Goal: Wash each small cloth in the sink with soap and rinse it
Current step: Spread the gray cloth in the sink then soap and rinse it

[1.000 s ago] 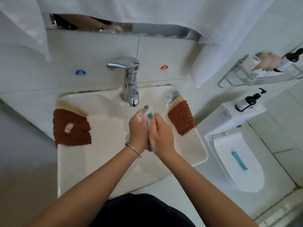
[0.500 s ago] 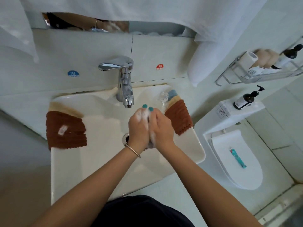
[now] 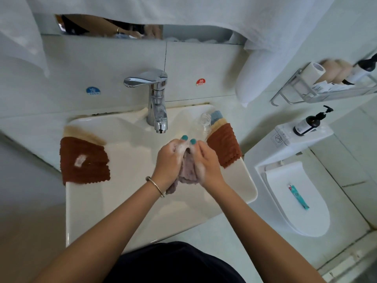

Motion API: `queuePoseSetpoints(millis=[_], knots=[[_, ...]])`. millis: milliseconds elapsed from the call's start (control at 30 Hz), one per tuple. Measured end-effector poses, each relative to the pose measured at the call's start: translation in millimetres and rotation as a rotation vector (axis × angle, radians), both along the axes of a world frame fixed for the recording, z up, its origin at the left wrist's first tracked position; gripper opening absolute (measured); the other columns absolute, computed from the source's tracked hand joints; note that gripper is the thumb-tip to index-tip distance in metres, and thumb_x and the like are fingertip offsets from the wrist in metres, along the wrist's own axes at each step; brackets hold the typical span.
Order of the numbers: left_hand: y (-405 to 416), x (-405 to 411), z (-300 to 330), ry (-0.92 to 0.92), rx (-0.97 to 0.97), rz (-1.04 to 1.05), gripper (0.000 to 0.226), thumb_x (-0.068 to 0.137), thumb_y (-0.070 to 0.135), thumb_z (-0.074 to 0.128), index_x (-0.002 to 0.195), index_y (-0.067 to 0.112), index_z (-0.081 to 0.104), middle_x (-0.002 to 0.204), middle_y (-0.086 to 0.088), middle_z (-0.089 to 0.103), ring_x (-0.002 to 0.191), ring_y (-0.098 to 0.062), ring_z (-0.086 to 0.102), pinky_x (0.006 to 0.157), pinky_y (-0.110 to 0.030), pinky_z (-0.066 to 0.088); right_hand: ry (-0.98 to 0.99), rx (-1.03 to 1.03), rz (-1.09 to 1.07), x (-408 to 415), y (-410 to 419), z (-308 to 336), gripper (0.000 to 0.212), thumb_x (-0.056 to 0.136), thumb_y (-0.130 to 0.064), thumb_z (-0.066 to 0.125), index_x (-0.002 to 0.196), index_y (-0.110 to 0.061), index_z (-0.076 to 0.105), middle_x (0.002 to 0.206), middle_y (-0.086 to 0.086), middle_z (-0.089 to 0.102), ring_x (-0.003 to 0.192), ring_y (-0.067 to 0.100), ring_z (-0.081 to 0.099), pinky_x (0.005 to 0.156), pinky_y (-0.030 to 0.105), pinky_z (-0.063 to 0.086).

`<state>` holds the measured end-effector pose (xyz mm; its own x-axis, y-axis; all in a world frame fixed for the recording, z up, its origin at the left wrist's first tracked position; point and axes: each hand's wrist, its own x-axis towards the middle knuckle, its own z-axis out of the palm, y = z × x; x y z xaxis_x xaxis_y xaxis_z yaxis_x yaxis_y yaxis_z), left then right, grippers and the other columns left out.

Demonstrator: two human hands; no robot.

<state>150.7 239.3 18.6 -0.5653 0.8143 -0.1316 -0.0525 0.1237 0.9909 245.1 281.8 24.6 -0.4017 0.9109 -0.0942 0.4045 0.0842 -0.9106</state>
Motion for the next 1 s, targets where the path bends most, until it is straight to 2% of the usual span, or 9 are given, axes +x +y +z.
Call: queuePoseSetpoints(millis=[67, 200, 300, 400, 467, 567, 733, 867, 1000], knots=[[-8.2, -17.0, -5.5, 0.089, 0.001, -0.117, 0.043, 0.089, 0.034, 0.061, 0.073, -0.005, 0.053, 0.062, -0.001, 0.047, 0.056, -0.007, 0.044, 0.055, -0.023, 0.036, 0.114, -0.183, -0.065, 10.0, 11.9, 1.1, 0.039, 0.096, -0.037, 0.053, 0.081, -0.001, 0.053, 0.075, 0.006, 0.05, 0.068, 0.018, 0.048, 0.061, 0.033, 0.04], [-23.8, -64.8, -11.1, 0.212, -0.046, -0.386, 0.042, 0.077, 0.039, 0.067, 0.063, 0.006, 0.046, 0.062, -0.002, 0.038, 0.059, -0.009, 0.037, 0.055, -0.025, 0.028, 0.216, -0.296, 0.087, 34.9, 17.0, 5.8, 0.013, 0.095, -0.018, 0.059, 0.088, -0.007, 0.059, 0.069, 0.014, 0.054, 0.052, 0.027, 0.054, 0.038, 0.028, 0.042], [-34.0, -85.7, -8.6, 0.221, -0.106, -0.55, 0.019, 0.085, 0.028, 0.071, 0.077, 0.012, 0.066, 0.067, 0.005, 0.061, 0.065, -0.006, 0.055, 0.061, -0.02, 0.042, 0.237, -0.261, 0.169, 44.8, 24.0, 4.8, 0.01, 0.089, -0.009, 0.064, 0.098, -0.014, 0.065, 0.079, 0.009, 0.068, 0.068, 0.039, 0.062, 0.054, 0.047, 0.051], [-38.1, -100.7, -11.4, 0.342, -0.154, -0.539, 0.008, 0.087, 0.027, 0.072, 0.082, 0.021, 0.07, 0.075, 0.001, 0.071, 0.072, -0.007, 0.063, 0.066, -0.022, 0.047, 0.306, -0.286, 0.258, 48.4, 25.8, 2.9, 0.031, 0.089, 0.006, 0.061, 0.111, -0.016, 0.061, 0.09, 0.014, 0.072, 0.085, 0.031, 0.069, 0.073, 0.037, 0.058], [-39.1, -107.8, -17.7, 0.455, -0.195, -0.513, 0.023, 0.081, 0.041, 0.073, 0.077, 0.019, 0.069, 0.076, -0.015, 0.068, 0.07, -0.022, 0.06, 0.064, -0.03, 0.043, 0.282, -0.256, 0.273, 45.6, 24.1, -0.2, 0.037, 0.087, 0.012, 0.06, 0.098, -0.021, 0.073, 0.083, 0.003, 0.074, 0.082, 0.018, 0.07, 0.074, 0.027, 0.057], [-39.5, -118.1, -26.7, 0.503, -0.293, -0.484, 0.027, 0.075, 0.043, 0.08, 0.062, 0.027, 0.062, 0.057, 0.005, 0.06, 0.057, -0.007, 0.052, 0.057, -0.023, 0.036, 0.216, -0.311, 0.278, 39.4, 20.8, -19.0, 0.042, 0.086, 0.012, 0.061, 0.069, -0.023, 0.078, 0.074, -0.005, 0.072, 0.073, 0.008, 0.068, 0.069, 0.019, 0.053], [-25.1, -130.7, -56.8, 0.568, -0.44, -0.509, 0.026, 0.074, 0.043, 0.08, 0.063, 0.029, 0.061, 0.067, 0.009, 0.061, 0.066, -0.008, 0.055, 0.057, -0.021, 0.036, 0.145, -0.482, 0.209, 32.7, 25.2, -56.6, 0.031, 0.088, 0.008, 0.061, 0.084, -0.018, 0.077, 0.089, 0.0, 0.073, 0.084, 0.018, 0.066, 0.075, 0.023, 0.055], [-16.2, -127.4, -105.0, 0.827, -0.611, -0.538, 0.022, 0.081, 0.042, 0.073, 0.097, 0.032, 0.061, 0.099, 0.004, 0.067, 0.093, -0.021, 0.06, 0.079, -0.032, 0.046, -0.139, -0.328, 0.184, 22.5, 27.6, -95.8, 0.023, 0.083, 0.004, 0.071, 0.103, -0.007, 0.072, 0.099, 0.004, 0.068, 0.087, 0.013, 0.062, 0.075, 0.01, 0.05], [-30.4, -113.9, -136.7, 0.954, -0.44, -0.489, 0.055, 0.081, 0.025, 0.074, 0.132, 0.024, 0.052, 0.141, -0.003, 0.047, 0.134, -0.028, 0.039, 0.112, -0.041, 0.028, -0.455, -0.054, 0.168, 22.3, 30.1, -137.0, 0.033, 0.075, -0.008, 0.08, 0.106, -0.016, 0.075, 0.111, 0.01, 0.065, 0.101, 0.018, 0.061, 0.093, 0.019, 0.045]])
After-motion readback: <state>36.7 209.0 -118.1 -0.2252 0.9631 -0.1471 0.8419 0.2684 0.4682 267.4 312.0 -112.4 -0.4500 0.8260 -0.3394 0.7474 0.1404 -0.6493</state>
